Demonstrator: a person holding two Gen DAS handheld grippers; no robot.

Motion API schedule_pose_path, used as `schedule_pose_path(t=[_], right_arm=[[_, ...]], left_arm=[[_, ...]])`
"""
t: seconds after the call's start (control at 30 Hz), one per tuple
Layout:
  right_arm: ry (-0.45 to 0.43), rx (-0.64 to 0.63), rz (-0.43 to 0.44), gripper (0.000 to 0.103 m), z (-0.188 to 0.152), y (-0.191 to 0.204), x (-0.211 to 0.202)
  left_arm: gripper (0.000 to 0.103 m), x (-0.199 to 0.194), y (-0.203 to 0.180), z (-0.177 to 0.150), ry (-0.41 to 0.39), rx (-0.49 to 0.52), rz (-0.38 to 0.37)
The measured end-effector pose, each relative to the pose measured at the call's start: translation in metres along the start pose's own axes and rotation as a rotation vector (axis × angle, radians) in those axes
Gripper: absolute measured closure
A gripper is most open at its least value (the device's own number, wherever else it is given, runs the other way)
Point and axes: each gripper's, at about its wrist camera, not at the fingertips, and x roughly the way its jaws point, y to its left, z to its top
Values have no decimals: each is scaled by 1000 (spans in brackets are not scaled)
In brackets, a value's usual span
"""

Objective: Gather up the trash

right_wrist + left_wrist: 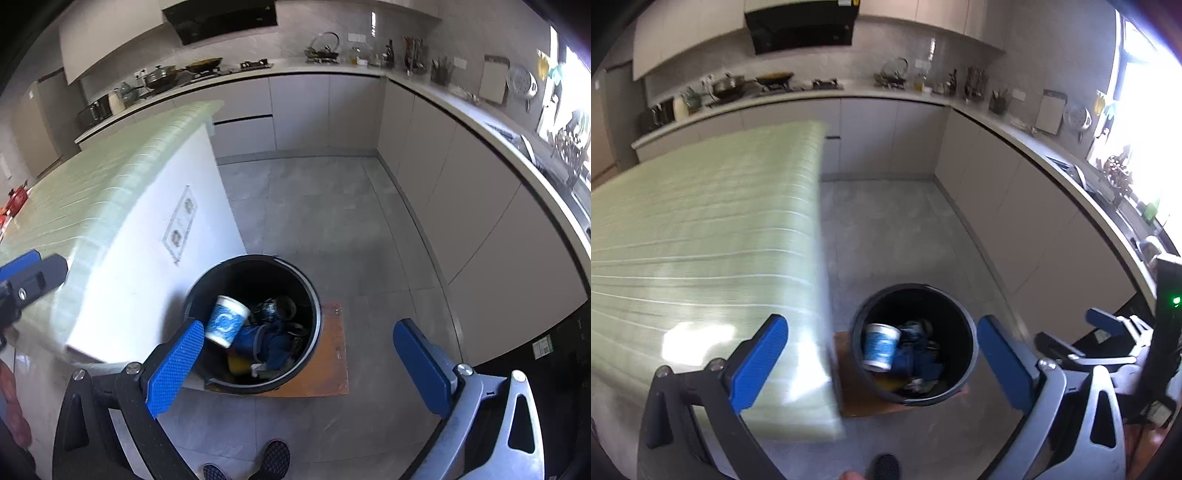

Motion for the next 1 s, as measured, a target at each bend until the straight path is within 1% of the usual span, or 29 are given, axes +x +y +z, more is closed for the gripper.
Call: schedule_pose_path(t=[0.2,0.4,0.53,0.67,0.83,1.0], right_arm=[[-25,-33,1,0,-11,43,-40],[-43,-62,13,0,-27,84,-70],[-62,-74,29,0,-36,106,-89],[-98,-74,40,0,-47,130,-112],[-129,-67,34,0,-55,143,-133],[-150,-49,21,0,-65,147,-155]], left_arm=[[0,-35,46,-15,-34,-21,26],[0,-58,75,-30,-42,-28,40],[0,-78,82,-33,-80,-13,49],[0,-93,90,-36,-110,-11,41],[0,-107,99,-45,-130,-18,29],[0,-117,95,-49,-148,-1,8]])
